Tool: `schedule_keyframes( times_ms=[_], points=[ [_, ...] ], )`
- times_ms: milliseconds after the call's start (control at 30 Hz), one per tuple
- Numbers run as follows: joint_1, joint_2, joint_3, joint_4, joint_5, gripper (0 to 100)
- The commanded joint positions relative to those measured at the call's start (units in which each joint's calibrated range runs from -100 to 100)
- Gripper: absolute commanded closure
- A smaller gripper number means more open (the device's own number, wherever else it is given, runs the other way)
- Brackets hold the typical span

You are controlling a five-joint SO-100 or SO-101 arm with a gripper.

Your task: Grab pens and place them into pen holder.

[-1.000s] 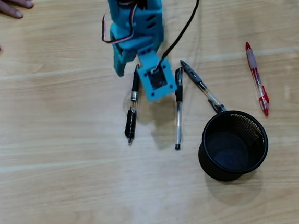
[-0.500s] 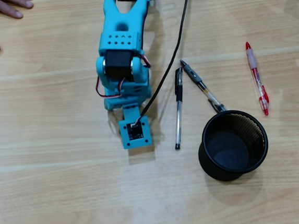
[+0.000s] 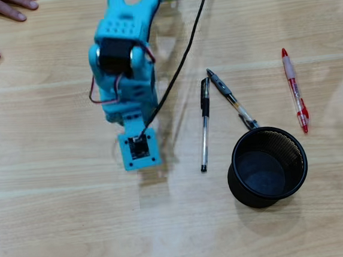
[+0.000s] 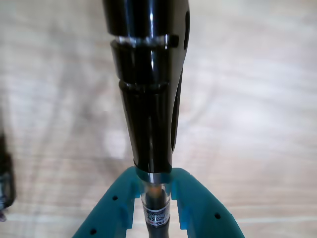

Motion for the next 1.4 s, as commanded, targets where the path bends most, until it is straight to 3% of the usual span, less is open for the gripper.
schedule_keyframes(
  times_ms=[0,133,233,267,467,600,1067,1267,1367],
  points=[
    [-0.2,-18.5,-9.2,-0.2,-3.1,98],
    [-3.3,-27.1,-14.3,-1.8,-5.9,98],
    [-9.4,-31.2,-8.2,-12.5,-7.0,98],
    [-14.0,-33.9,2.0,-25.1,-7.0,98],
    [-23.6,-45.6,50.2,-74.4,-7.2,98],
    [-25.1,-45.7,69.2,-101.2,-12.0,98],
    [-28.1,-37.0,72.0,-104.7,-12.6,98],
    [-28.3,-37.2,73.5,-105.0,-11.3,80],
    [-28.1,-37.3,73.5,-109.0,-10.4,81]
  ],
)
